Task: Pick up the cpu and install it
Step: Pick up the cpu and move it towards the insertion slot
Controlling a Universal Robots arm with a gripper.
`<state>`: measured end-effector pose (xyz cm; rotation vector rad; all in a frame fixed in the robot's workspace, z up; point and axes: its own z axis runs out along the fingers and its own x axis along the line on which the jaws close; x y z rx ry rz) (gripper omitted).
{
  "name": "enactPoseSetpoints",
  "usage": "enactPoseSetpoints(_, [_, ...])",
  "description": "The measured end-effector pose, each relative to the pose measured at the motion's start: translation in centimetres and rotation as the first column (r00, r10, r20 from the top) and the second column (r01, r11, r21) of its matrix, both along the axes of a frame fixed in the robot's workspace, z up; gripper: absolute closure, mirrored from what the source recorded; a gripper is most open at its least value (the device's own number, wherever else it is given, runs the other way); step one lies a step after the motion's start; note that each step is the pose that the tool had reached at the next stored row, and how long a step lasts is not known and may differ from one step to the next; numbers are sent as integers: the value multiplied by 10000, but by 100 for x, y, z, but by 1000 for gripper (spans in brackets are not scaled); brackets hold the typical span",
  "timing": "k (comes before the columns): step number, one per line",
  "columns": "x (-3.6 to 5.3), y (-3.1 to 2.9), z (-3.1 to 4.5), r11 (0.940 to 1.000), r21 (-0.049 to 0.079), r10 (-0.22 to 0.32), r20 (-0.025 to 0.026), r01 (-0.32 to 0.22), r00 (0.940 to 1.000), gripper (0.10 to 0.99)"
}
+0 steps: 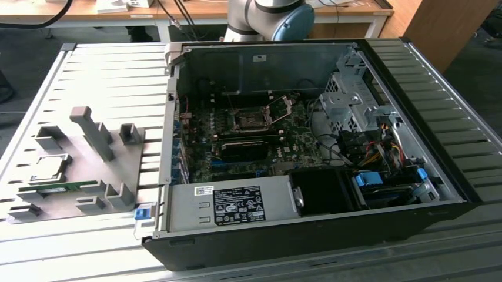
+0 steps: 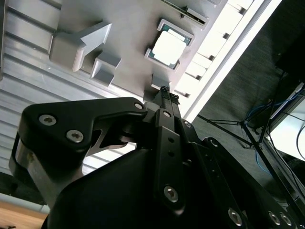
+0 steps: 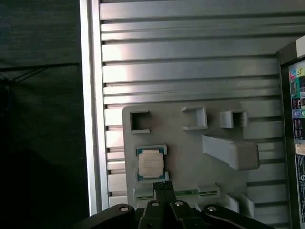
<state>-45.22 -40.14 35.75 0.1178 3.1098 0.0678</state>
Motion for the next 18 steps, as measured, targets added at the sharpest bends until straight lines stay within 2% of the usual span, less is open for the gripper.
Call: enactPoseSetpoints(18, [-1,-48,-160,9999,0,112,0,-112,9999,980])
